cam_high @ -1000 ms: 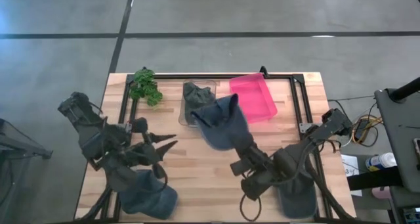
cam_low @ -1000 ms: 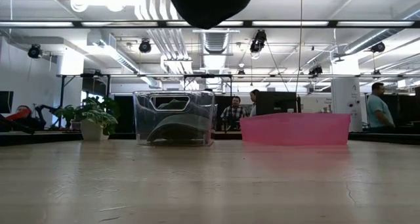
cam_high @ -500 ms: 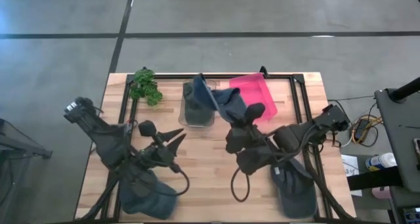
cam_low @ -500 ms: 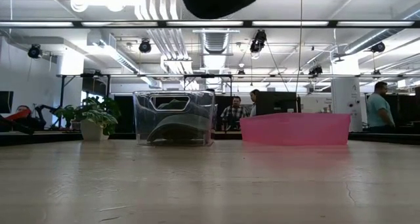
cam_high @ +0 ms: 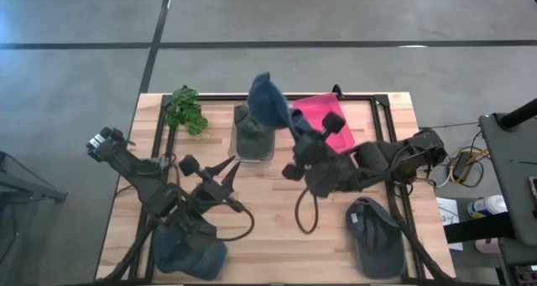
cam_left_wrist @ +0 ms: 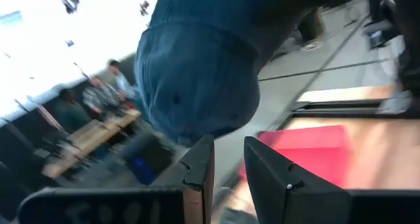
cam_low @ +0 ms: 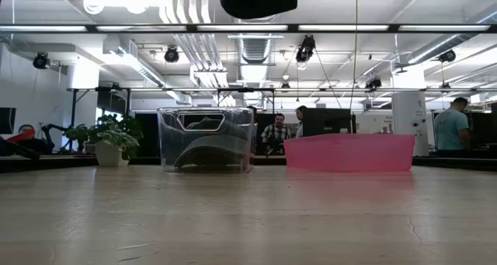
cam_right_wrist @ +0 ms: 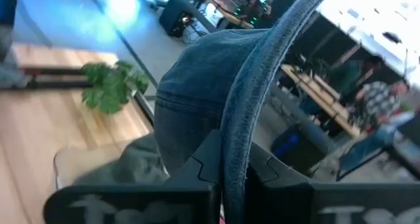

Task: Pick & Place hat
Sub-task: Put the middle blue cap into the red bin

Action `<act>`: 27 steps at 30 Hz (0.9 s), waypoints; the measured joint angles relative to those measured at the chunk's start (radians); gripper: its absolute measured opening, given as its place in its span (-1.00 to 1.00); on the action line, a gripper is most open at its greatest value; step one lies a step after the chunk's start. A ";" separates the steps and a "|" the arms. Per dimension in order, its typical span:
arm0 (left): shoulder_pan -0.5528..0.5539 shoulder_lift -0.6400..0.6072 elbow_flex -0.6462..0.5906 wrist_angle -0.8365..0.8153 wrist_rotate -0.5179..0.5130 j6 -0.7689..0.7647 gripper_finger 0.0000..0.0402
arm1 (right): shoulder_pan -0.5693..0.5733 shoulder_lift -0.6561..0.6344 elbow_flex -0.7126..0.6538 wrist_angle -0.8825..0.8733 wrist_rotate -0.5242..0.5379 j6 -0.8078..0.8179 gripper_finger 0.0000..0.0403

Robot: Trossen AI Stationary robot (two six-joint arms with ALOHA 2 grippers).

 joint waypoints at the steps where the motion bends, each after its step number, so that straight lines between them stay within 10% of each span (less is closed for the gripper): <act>1: -0.001 0.004 -0.011 0.000 -0.010 0.024 -0.61 | -0.013 -0.002 0.014 0.000 0.000 0.016 -0.93; 17: 0.148 0.081 -0.096 0.312 -0.015 0.502 -0.61 | -0.288 0.000 0.233 0.115 -0.474 0.391 -0.93; 27: 0.218 0.099 -0.056 0.590 -0.015 0.873 -0.61 | -0.333 0.001 0.231 0.196 -0.516 0.492 -0.93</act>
